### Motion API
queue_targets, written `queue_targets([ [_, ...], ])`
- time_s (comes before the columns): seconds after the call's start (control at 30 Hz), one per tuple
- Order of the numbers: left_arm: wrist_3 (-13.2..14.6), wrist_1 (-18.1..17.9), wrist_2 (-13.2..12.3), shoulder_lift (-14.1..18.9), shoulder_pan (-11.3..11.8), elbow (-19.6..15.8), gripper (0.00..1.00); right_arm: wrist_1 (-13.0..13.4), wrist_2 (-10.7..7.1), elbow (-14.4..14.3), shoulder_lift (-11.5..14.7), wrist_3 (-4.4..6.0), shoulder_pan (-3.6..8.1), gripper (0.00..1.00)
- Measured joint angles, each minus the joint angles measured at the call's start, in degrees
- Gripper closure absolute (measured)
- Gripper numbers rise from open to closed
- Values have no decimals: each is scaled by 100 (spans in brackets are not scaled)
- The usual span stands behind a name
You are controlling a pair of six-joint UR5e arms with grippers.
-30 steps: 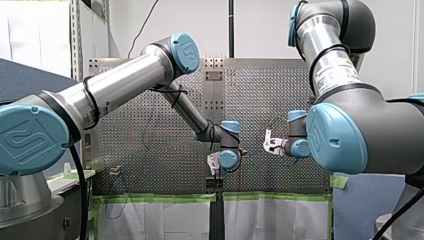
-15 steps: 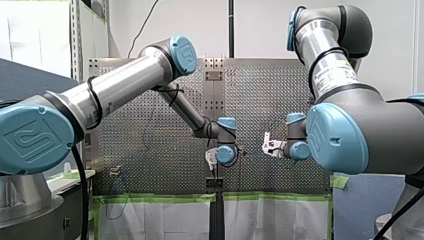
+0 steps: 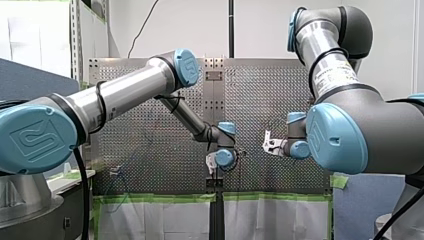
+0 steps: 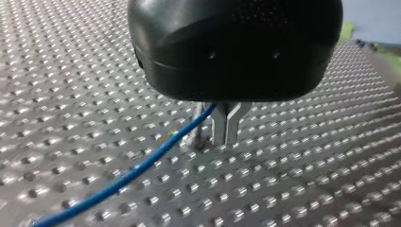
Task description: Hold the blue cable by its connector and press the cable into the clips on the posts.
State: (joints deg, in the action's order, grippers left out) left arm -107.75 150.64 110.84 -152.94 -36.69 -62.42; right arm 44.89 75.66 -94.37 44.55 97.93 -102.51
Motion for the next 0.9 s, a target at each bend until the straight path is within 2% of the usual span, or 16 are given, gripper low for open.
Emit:
queue_targets([
  [0.27,47,199,-36,-4,142,191,100,-5,2,99,-9,21,14,100],
  [0.53,366,449,62,-2,176,205,100,-5,2,120,-18,33,23,100],
  [0.57,404,463,73,-2,176,205,92,-5,2,121,-20,33,23,100],
  [0.6,433,473,82,-2,176,206,92,-5,1,121,-20,32,24,100],
  [0.63,460,481,91,1,176,206,77,-5,0,123,-20,29,25,100],
  [0.67,473,485,98,3,177,207,53,-6,-2,124,-20,26,25,100],
  [0.7,482,489,105,3,177,207,53,-7,-3,124,-22,22,26,100],
  [0.77,486,518,147,4,177,207,16,-13,-5,122,-23,12,30,100],
  [0.8,485,543,175,4,175,207,16,-18,-6,122,-23,6,31,100],
  [0.83,481,577,221,5,172,207,4,-29,-6,123,-24,1,30,100],
  [0.9,470,612,296,5,167,207,0,-49,-6,122,-23,-4,31,100],
])
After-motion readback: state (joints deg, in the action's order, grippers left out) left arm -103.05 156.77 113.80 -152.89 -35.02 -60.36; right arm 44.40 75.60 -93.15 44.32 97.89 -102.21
